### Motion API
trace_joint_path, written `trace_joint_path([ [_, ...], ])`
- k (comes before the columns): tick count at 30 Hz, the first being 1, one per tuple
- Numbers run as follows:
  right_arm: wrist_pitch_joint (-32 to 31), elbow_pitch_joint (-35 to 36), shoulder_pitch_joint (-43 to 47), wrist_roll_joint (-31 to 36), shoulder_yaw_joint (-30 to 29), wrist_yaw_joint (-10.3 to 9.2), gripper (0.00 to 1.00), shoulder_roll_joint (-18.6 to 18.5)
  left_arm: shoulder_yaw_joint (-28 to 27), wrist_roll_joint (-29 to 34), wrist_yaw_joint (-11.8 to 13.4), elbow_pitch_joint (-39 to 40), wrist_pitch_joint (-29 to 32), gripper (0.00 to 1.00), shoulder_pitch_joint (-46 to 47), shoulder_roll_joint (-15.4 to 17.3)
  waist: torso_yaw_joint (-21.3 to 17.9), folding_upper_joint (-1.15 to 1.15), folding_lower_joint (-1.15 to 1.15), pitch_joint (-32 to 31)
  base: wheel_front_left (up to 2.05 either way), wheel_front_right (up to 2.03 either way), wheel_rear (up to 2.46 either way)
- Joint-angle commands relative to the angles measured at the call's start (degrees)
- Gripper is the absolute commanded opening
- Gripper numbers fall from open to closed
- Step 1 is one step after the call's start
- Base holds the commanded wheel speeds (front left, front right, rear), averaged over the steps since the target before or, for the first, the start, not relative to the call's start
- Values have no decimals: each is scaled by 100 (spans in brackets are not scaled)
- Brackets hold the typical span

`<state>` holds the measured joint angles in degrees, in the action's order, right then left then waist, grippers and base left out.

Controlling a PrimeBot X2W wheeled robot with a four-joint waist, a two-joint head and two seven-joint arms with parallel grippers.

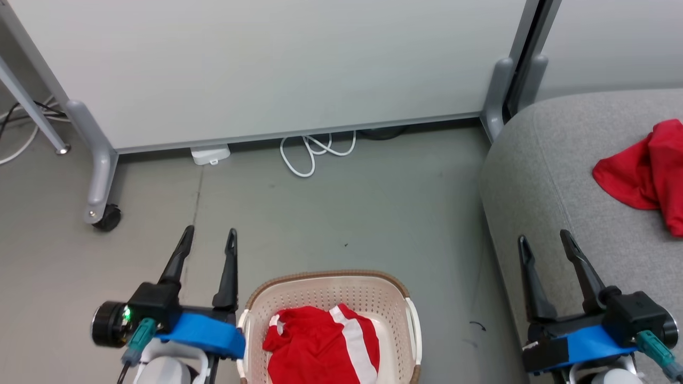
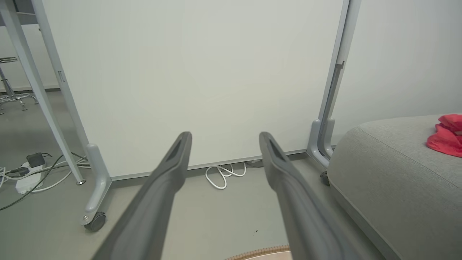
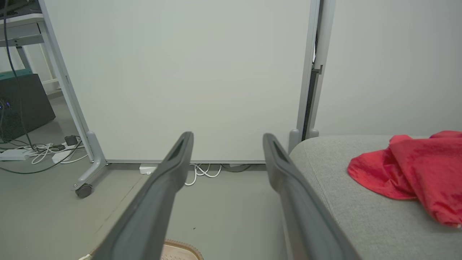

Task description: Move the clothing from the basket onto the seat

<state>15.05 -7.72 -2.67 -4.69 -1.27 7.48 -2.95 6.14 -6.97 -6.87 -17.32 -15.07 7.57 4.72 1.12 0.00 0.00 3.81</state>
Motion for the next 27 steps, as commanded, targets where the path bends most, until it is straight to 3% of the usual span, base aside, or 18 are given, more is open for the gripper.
trace_joint_path([
  [1,21,38,-125,6,27,3,100,10,82,4,-26,-94,-16,100,189,37,-43,0,0,107,0,0,0],
  [8,21,142,-491,82,156,3,100,9,707,-72,-72,-750,-15,100,896,167,-219,0,0,622,0,0,0],
  [17,20,328,-1087,60,302,3,100,-73,2178,-307,-60,-1904,-15,100,2083,529,-541,0,0,1554,0,0,0],
  [27,20,556,-1609,8,304,3,100,-109,3803,-706,-60,-3329,-13,100,3253,706,-873,0,0,2616,0,0,0],
])
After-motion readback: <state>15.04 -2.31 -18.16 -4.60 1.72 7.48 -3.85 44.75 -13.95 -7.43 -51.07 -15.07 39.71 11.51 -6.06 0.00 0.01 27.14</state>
